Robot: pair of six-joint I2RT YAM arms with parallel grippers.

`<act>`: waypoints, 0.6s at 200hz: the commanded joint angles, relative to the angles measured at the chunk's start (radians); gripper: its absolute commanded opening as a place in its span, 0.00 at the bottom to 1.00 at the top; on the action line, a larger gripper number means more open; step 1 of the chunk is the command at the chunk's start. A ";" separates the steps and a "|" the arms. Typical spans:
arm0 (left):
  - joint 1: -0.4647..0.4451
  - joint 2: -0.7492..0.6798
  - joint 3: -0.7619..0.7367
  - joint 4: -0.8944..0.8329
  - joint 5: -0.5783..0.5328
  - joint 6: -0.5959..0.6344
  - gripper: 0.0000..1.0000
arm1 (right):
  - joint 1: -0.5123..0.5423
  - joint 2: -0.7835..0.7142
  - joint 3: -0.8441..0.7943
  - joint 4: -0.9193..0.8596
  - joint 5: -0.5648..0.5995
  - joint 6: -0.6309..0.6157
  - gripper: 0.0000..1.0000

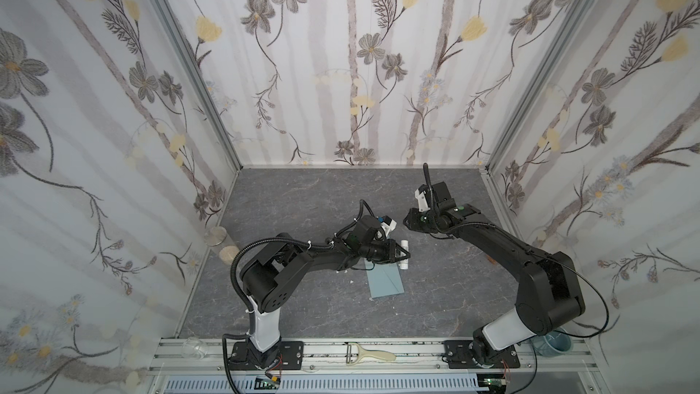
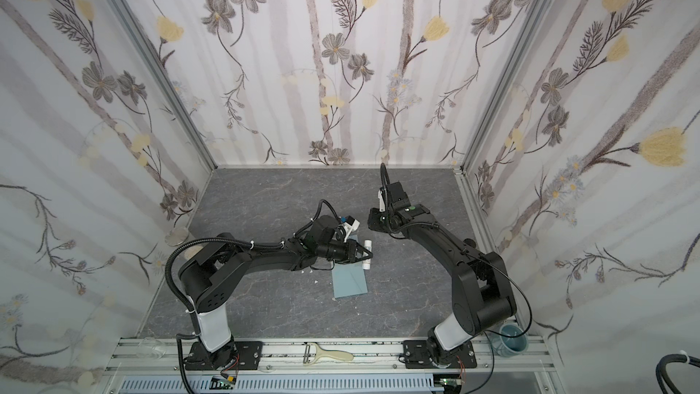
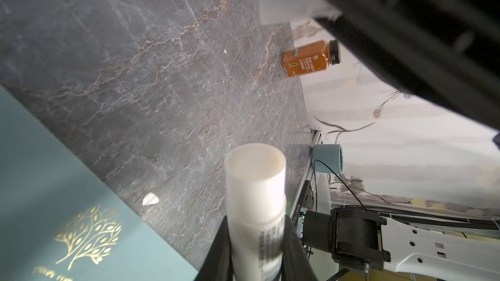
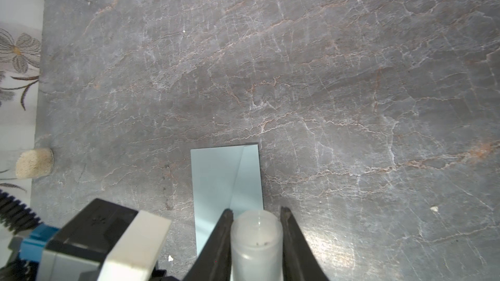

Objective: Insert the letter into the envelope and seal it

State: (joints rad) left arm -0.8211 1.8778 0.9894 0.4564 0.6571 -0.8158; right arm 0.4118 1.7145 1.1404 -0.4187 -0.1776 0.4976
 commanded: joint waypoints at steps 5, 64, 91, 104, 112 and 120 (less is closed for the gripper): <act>0.003 0.012 0.013 0.074 0.012 -0.022 0.00 | 0.009 -0.011 0.000 0.058 -0.018 0.028 0.29; 0.026 0.018 0.018 0.096 0.027 -0.035 0.00 | 0.019 -0.032 -0.036 0.075 -0.017 0.039 0.29; 0.033 0.018 0.027 0.100 0.039 -0.037 0.00 | 0.025 -0.041 -0.055 0.087 -0.016 0.042 0.29; 0.033 0.023 0.034 0.102 0.046 -0.040 0.00 | 0.027 -0.044 -0.062 0.092 -0.011 0.044 0.29; 0.033 0.024 0.037 0.104 0.048 -0.042 0.00 | 0.027 -0.044 -0.063 0.093 -0.011 0.045 0.29; 0.033 0.025 0.040 0.103 0.051 -0.041 0.00 | 0.029 -0.044 -0.064 0.095 -0.010 0.045 0.29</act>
State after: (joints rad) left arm -0.7902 1.8973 1.0145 0.5167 0.6849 -0.8494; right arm 0.4374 1.6772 1.0813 -0.3733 -0.1875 0.5335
